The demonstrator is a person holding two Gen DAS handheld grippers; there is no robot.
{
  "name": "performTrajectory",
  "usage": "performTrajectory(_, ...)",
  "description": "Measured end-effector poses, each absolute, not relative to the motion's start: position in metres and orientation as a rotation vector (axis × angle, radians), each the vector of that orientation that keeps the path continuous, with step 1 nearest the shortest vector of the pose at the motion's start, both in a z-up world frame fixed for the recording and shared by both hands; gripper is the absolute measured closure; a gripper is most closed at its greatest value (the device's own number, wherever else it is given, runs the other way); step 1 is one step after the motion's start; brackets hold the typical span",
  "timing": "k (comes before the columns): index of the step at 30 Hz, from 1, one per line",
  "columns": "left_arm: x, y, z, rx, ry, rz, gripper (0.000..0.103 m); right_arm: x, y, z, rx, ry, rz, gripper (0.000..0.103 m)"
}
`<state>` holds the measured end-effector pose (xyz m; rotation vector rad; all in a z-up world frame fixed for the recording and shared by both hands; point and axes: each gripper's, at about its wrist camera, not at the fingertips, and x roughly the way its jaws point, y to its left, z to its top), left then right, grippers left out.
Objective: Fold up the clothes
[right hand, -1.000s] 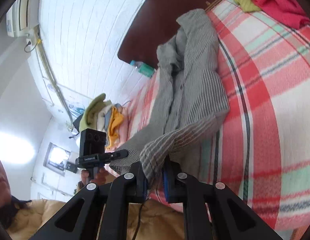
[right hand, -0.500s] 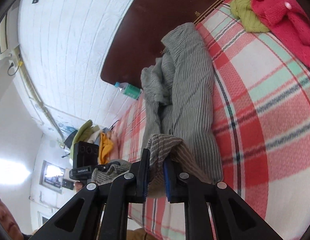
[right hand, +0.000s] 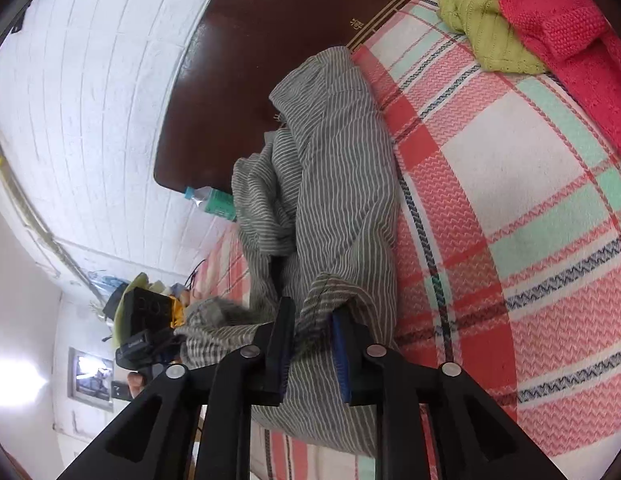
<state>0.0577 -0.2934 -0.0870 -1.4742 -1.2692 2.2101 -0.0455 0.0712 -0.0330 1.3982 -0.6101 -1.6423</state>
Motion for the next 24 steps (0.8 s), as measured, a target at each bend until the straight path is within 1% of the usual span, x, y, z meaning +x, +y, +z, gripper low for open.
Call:
performTrajectory(1,0.057,-0.294,-0.086,-1.471,-1.267,2.212,0.049,-0.047,0.071,-0.032,1.394,-0.611,-1.647,0.079)
performTrajectory(2,0.057,-0.294,-0.086,-1.473,-1.254,2.221,0.048,-0.048,0.071,-0.032,1.391,-0.613,-1.651,0.073)
performTrajectory(4,0.058,-0.294,-0.084,-1.486,-1.207,2.269,0.048,-0.051,0.071,-0.03,1.382,-0.614,-1.66,0.065)
performTrajectory(11,0.067,-0.295,-0.069,-1.486,-1.052,2.465,0.048,-0.043,0.069,-0.007,1.286,-0.525,-1.731,0.065)
performTrajectory(16,0.081,-0.297,-0.052,-1.424,-0.954,2.576,0.048,-0.005,0.059,0.023,1.099,-0.314,-1.752,0.065)
performTrajectory(18,0.089,-0.294,-0.044,-1.395,-0.88,2.618,0.048,0.021,0.045,0.032,1.019,-0.176,-1.715,0.065)
performTrajectory(19,0.094,-0.288,-0.039,-1.367,-0.815,2.638,0.048,0.032,0.039,0.036,0.985,-0.112,-1.697,0.065)
performTrajectory(24,0.1,-0.246,-0.038,-1.316,-0.537,2.598,0.046,0.044,0.001,0.022,0.985,0.065,-1.681,0.065)
